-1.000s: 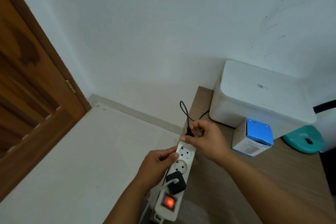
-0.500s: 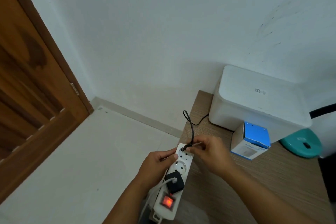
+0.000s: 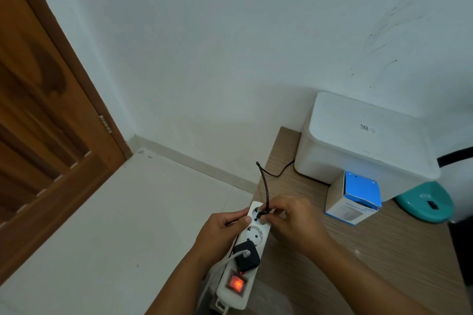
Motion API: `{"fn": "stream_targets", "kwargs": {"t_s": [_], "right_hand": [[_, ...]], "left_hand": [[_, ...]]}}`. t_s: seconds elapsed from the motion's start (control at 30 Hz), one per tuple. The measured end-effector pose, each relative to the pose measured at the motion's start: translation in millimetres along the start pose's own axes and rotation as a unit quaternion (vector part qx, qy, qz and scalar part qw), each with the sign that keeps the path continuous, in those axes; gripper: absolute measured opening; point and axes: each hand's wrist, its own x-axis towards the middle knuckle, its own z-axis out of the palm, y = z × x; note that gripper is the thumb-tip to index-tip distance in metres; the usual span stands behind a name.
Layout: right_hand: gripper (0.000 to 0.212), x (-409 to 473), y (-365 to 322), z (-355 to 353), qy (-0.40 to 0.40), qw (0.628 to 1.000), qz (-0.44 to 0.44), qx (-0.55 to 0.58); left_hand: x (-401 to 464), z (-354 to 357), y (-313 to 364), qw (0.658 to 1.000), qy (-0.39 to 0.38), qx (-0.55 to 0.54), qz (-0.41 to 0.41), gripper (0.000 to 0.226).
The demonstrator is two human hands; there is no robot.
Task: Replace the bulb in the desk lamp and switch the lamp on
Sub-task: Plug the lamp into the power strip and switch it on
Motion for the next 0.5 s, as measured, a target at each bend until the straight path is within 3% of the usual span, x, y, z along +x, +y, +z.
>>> {"fn": "stream_targets", "kwargs": {"t_s": [0.5], "right_hand": [[0.027,-3.6,0.7,8.6,-0.009,0.998,-0.015,-0.056]], "left_hand": [[1.5,0.6,-1.9,1.0,0.003,0.025,0.01,0.028]]}}
